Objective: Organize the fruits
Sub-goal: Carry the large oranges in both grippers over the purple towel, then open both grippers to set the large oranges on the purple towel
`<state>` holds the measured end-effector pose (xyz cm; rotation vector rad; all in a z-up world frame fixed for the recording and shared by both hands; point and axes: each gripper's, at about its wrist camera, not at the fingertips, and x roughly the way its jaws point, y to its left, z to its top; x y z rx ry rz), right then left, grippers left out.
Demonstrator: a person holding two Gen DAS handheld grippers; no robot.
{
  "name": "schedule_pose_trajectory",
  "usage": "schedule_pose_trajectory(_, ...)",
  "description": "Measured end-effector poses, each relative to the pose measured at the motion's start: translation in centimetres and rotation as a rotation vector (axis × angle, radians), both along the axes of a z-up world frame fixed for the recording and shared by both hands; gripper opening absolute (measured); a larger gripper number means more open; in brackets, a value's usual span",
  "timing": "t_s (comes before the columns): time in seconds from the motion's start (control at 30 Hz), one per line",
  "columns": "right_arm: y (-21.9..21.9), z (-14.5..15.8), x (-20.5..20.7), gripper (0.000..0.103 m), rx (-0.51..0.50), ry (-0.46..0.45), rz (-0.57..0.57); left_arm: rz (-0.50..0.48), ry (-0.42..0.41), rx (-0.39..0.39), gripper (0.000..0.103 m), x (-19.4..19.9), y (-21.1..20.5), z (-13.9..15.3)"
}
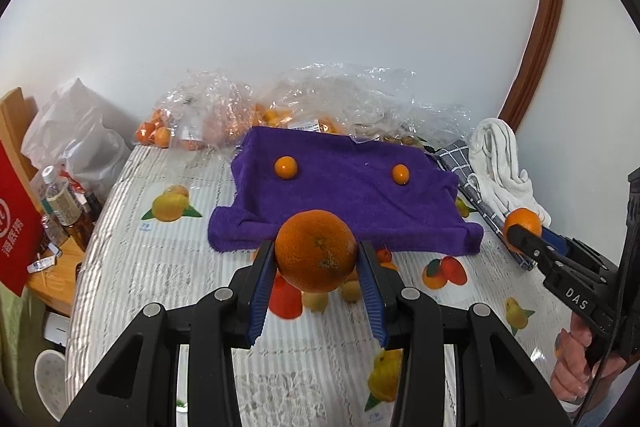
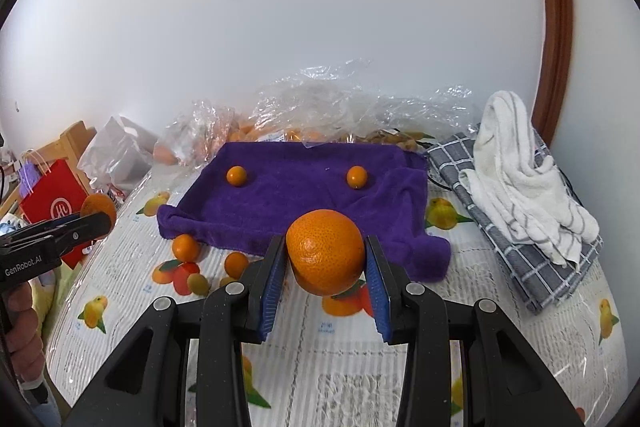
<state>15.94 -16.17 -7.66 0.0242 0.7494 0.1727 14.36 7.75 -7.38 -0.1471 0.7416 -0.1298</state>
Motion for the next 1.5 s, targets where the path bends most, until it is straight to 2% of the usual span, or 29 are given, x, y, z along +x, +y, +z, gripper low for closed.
schedule_pose_trajectory(0.4, 0.8, -3.3, 6.3, 0.039, -0.043, 0.068, -0.005, -0.049, 0.06, -0.067, 0.039, 7.7, 0.0, -2.9)
schedule_pose_trajectory(0.93, 0.1, -7.2, 15.6, 0.039, -0.044, 0.128, 0.003, -0.024, 0.091, -0.038, 0.039, 16.9, -0.2, -4.5)
schedule_pose_trajectory(1.07, -0.1, -9.5, 17.8, 0.039, -0.013, 0.174, -0.003, -0.001, 0.112, -0.016, 0.039, 18.2, -0.1, -6.2)
schedule_pose_trajectory(1.23, 0.3, -11.8, 18.6, 0.039, -0.024, 0.213, -0.004, 0.006, 0.157, -0.009, 0.039, 18.8, 0.4, -8.5)
schedule_pose_trajectory(1.5, 0.5, -12.8, 18.7, 0.039, -0.048, 0.23, 0.002, 0.008, 0.192, -0.006, 0.039, 19.2, 0.4, -9.9)
